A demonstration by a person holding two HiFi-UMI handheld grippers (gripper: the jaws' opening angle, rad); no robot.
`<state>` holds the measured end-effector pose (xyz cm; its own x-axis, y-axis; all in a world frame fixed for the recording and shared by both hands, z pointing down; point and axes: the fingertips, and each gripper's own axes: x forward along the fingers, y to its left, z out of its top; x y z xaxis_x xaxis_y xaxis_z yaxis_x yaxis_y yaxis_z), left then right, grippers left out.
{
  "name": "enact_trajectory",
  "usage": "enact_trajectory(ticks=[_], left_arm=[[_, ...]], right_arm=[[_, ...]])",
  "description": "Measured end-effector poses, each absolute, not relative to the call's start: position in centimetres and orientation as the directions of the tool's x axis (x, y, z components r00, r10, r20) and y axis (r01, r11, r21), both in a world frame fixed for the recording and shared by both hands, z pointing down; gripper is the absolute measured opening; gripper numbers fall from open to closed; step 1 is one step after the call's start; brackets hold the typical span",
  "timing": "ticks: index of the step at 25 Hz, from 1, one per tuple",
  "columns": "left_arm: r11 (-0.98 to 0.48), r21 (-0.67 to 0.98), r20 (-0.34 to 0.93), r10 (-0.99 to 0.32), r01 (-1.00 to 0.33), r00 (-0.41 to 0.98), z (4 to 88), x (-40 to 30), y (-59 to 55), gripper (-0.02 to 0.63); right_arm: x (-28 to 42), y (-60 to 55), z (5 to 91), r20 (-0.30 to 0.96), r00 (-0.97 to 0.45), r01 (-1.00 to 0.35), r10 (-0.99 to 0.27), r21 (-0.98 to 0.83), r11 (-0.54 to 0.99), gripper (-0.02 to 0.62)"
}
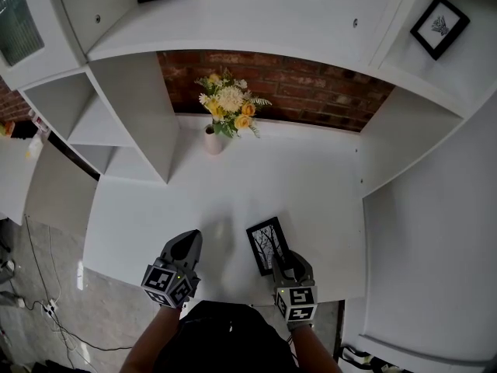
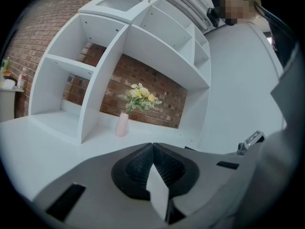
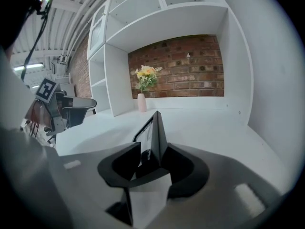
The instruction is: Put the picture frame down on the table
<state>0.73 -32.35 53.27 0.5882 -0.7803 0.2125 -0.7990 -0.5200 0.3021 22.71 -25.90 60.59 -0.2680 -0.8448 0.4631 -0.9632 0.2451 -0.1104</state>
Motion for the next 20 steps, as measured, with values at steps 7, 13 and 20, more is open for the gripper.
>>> enact_trajectory(ticks=[7, 13, 20], left_arm=[[-0.507, 0.293, 0.212, -0.792, -0.81, 0.572, 53.2, 0.1, -32.2, -0.003], [-0.482, 0.291, 0.215, -0.809, -0.827, 0.547, 53.1, -1.0, -31.9, -0.003], [-0.46, 0.278, 0.217, -0.825, -0.843, 0.521, 52.8, -2.2, -31.5, -0.003]], right_arm=[[21.6, -26.7, 61.3, 0.474, -0.29, -0.957, -0.831, -0.157, 0.245, 0.175], [20.2, -27.1, 62.4, 0.512, -0.32, -0.947, -0.797, -0.18, 0.265, 0.19], [18.8, -27.3, 63.8, 0.559, -0.341, -0.939, -0.756, -0.163, 0.303, 0.21]])
